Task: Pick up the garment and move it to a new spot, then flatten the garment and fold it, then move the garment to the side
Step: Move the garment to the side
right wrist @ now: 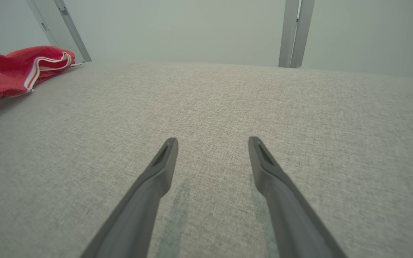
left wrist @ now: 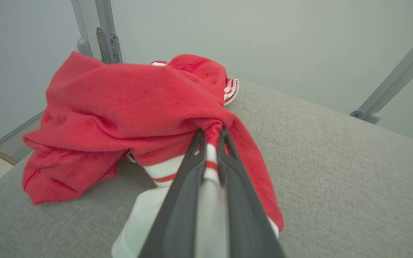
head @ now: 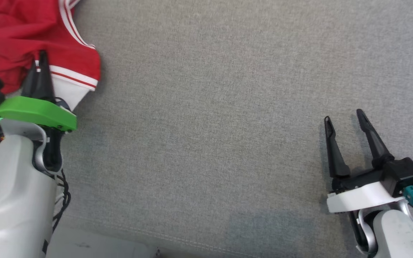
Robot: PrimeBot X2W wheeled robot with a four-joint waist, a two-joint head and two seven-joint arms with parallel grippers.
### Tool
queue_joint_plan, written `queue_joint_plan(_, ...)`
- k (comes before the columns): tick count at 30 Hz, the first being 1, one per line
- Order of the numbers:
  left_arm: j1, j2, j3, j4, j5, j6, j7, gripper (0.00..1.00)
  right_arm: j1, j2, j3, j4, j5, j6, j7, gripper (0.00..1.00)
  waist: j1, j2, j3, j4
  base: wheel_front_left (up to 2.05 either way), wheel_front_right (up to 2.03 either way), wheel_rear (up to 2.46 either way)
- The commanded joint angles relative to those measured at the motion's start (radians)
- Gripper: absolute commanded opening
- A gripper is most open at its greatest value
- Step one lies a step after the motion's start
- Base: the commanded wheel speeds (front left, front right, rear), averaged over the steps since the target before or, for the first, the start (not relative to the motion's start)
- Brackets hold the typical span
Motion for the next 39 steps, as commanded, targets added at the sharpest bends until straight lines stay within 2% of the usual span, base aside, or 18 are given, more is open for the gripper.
queue_joint_plan(1,0.053,0.009,-0.043,-0.086,-0.003,-0.003,0.016,0.00,0.021,0.020,0.010,0.015,0.011,0.000,-0.002,1.00,-0.0001,0.0036,-0.153,-0.048,0.00,0.00,0.00)
queue_joint_plan(5,0.166,-0.015,-0.127,-0.331,-0.008,-0.002,0.093,0.00,0.040,0.055,0.028,0.044,0.033,0.000,-0.002,1.00,-0.0001,0.0036,-0.250,-0.103,0.00,0.00,0.00)
queue_joint_plan(12,0.334,-0.089,-0.260,-0.789,-0.040,0.066,0.270,0.00,0.073,0.073,0.035,0.069,0.066,0.000,-0.003,1.00,-0.0001,0.0036,-0.356,-0.233,0.00,0.00,0.00)
queue_joint_plan(15,0.354,-0.125,-0.306,-0.913,-0.046,0.097,0.320,0.00,0.077,0.074,0.037,0.070,0.090,0.000,-0.003,1.00,-0.0001,0.0036,-0.376,-0.295,0.00,0.00,0.00)
queue_joint_plan(18,0.328,-0.154,-0.355,-0.966,-0.031,0.117,0.354,0.00,0.073,0.074,0.028,0.066,0.106,0.000,-0.003,1.00,-0.0001,0.0036,-0.380,-0.356,0.00,0.00,0.00)
queue_joint_plan(24,0.260,-0.196,-0.425,-0.978,-0.023,0.132,0.366,0.00,0.052,0.074,0.027,0.063,0.123,0.000,-0.003,1.00,-0.0001,0.0036,-0.370,-0.461,0.00,0.00,0.00)
queue_joint_plan(28,0.212,-0.209,-0.457,-0.905,-0.017,0.150,0.341,0.00,0.047,0.074,0.024,0.062,0.141,0.000,-0.003,1.00,-0.0001,0.0036,-0.355,-0.525,0.00,0.00,0.00)
queue_joint_plan(34,0.177,-0.215,-0.460,-0.644,-0.022,0.173,0.247,0.00,0.035,0.074,0.019,0.055,0.163,0.000,-0.003,1.00,-0.0001,0.0036,-0.313,-0.587,0.00,0.00,0.00)
queue_joint_plan(39,0.159,-0.218,-0.497,-0.401,-0.071,0.142,0.154,0.00,0.027,0.074,0.024,0.055,0.171,0.000,-0.003,1.00,-0.0001,0.0036,-0.280,-0.606,0.00,0.00,0.00)
